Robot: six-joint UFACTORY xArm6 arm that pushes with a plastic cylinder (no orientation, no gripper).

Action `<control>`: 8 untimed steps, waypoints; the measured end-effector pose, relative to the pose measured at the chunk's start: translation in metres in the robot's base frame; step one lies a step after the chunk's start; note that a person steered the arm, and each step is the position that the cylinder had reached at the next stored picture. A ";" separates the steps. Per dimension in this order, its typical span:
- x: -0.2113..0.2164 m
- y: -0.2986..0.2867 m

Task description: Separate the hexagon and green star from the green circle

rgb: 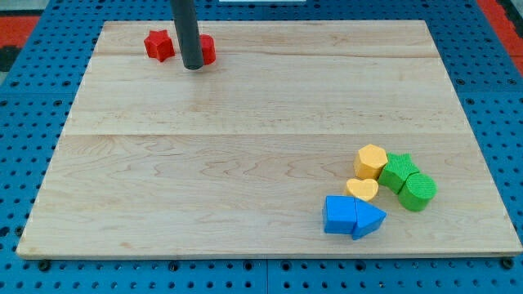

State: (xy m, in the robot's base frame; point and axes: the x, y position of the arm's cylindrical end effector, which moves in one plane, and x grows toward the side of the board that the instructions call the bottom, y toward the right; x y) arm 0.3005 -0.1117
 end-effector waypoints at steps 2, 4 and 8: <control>-0.015 0.000; 0.042 0.106; 0.212 0.403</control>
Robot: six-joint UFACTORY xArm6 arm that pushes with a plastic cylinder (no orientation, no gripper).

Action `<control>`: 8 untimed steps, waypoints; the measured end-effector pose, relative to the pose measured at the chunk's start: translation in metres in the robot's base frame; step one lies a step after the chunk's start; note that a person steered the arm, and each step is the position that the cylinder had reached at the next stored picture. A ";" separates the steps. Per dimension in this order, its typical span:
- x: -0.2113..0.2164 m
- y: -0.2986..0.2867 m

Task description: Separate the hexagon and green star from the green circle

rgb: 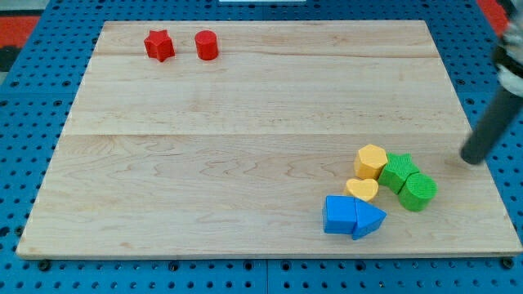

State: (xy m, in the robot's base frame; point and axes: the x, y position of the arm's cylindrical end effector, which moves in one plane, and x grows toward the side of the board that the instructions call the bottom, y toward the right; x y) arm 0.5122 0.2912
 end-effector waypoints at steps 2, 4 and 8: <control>0.041 -0.021; 0.032 -0.105; -0.017 -0.187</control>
